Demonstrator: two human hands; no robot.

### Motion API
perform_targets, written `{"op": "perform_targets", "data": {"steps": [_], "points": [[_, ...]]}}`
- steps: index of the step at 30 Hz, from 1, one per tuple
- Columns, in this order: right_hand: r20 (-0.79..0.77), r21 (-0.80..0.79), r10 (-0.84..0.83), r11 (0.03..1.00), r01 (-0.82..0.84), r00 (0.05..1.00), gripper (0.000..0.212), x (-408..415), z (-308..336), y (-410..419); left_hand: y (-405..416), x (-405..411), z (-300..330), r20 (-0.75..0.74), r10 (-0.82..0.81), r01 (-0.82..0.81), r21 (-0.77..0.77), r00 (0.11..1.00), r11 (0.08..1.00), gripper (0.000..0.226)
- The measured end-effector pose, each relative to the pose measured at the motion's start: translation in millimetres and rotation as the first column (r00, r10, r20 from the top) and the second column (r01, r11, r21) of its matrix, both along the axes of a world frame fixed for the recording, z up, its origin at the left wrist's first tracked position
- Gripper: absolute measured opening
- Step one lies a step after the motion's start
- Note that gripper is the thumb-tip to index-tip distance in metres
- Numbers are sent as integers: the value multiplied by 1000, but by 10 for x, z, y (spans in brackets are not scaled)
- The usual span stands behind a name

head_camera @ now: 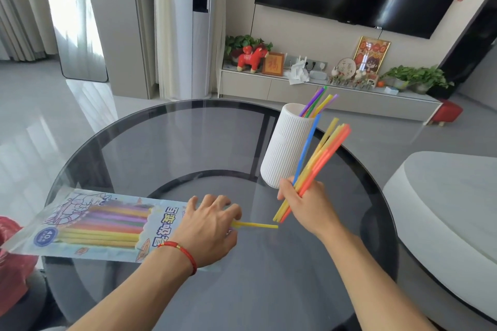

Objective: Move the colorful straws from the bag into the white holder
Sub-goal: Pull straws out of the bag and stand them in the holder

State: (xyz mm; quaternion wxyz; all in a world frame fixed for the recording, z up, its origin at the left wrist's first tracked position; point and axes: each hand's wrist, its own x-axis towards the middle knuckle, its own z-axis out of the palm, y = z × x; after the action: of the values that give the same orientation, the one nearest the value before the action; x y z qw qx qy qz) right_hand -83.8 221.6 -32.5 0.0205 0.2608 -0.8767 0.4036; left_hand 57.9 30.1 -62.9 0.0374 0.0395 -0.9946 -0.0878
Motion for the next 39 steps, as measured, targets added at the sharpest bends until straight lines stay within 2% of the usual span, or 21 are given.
{"op": "perform_targets", "data": {"steps": [3,5,8,10,15,19,21,24,29,34,39], "points": [[97,-81,-32,996,40,995,40,2,-36,40,-3,-10,-27,-20,4,-4,23,1000,1000,28],[197,-197,-58,975,98,979,35,8,10,70,-7,-25,-38,-44,10,-7,63,999,998,27],[385,-425,-38,880,214,922,34,43,67,94,20,-79,-21,-109,-1,18,158,994,987,27],[438,-546,7,796,260,899,39,59,117,93,52,-102,12,-182,-12,55,234,983,971,31],[406,-633,-97,687,356,909,18,-47,484,81,37,-68,60,-303,3,90,292,953,952,35],[315,-756,-163,552,351,935,22,-299,998,51,-7,-56,87,-311,22,76,301,950,951,35],[279,-776,-216,524,352,936,24,-423,1220,-10,-9,-52,104,-307,32,69,311,951,948,34],[206,-751,-275,571,331,939,27,-556,1381,-146,-9,-42,101,-301,30,68,309,953,949,33],[-11,-583,-342,766,272,940,34,-684,1484,-370,-26,-48,85,-295,26,72,317,955,946,33],[-109,-481,-349,838,258,931,34,-805,1666,-489,-32,-61,75,-317,37,72,326,948,943,32],[-191,-174,-327,939,296,925,39,-868,1600,-485,-27,-69,72,-297,31,70,326,954,943,33]]}}
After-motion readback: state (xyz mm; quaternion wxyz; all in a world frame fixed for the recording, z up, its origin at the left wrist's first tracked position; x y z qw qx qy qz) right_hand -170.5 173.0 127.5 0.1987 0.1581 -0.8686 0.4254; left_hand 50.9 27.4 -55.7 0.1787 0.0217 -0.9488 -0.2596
